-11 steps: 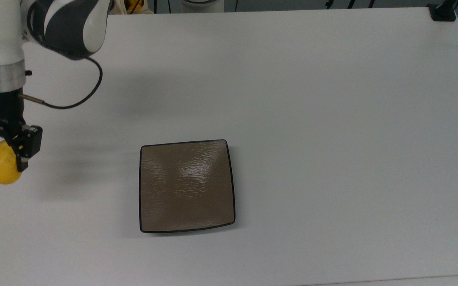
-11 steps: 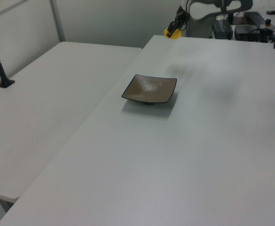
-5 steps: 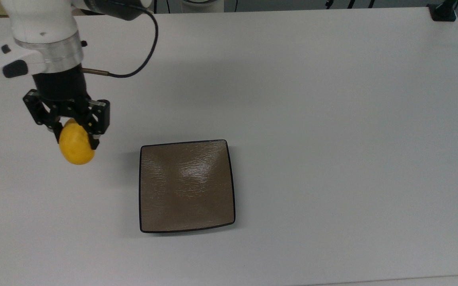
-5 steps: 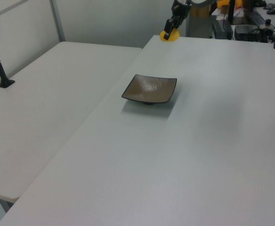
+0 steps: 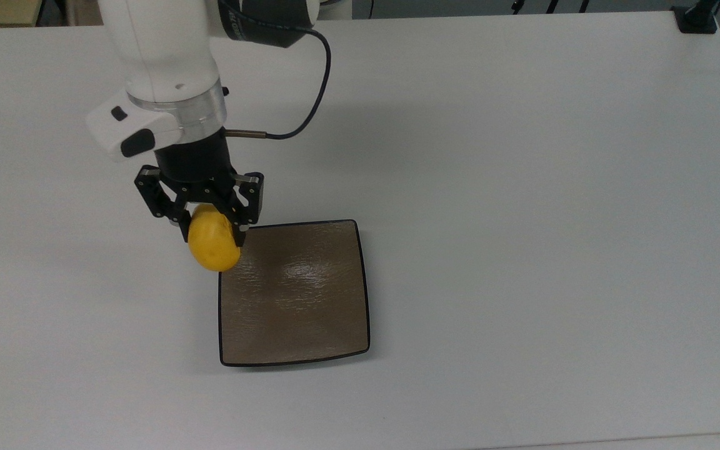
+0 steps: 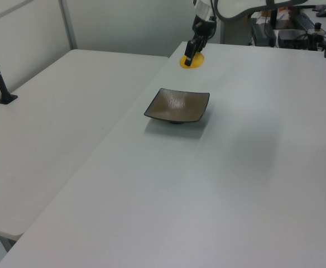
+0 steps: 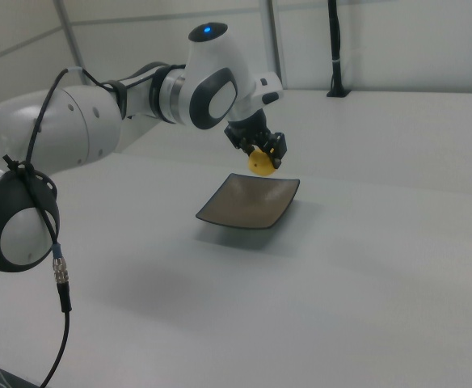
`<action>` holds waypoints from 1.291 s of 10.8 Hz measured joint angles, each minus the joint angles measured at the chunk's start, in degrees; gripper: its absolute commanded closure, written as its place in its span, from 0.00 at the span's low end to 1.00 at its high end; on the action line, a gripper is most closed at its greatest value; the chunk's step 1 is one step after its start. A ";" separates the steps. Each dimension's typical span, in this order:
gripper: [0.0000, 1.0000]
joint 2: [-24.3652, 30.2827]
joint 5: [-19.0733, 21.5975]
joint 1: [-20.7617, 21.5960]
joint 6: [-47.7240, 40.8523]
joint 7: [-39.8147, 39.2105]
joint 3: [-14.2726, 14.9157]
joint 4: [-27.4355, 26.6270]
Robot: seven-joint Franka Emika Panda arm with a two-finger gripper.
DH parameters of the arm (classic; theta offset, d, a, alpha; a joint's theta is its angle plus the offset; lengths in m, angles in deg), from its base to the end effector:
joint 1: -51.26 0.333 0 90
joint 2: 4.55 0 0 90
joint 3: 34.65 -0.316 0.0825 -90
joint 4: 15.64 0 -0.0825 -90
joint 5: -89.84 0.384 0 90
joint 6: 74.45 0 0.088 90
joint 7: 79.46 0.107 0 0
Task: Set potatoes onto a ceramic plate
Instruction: 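Lift the held potato and carry it over the dark plate, then lower the potato onto the plate and open the gripper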
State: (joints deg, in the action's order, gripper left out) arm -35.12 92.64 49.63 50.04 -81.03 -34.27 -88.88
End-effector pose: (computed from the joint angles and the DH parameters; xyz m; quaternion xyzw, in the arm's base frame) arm 0.7441 -0.0230 0.4826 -0.9835 0.0130 -0.1800 0.0151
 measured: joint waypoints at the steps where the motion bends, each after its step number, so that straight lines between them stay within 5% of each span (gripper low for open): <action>1: 0.95 0.00 0.00 0.24 3.30 0.02 -0.80 -1.59; 8: 0.94 -1.25 -0.07 3.58 28.40 0.04 -2.95 -15.60; 12: 0.86 -4.06 -1.27 4.91 34.81 -0.06 -2.97 -17.98; 13: 0.69 -4.99 -2.04 4.98 35.36 -0.07 -2.96 -18.00; 14: 0.39 -5.73 -2.50 4.95 35.90 -0.07 -2.96 -18.00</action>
State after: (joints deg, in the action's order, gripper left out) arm -40.86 90.14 54.58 85.93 -81.10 -37.23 -106.88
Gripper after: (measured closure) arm 0.366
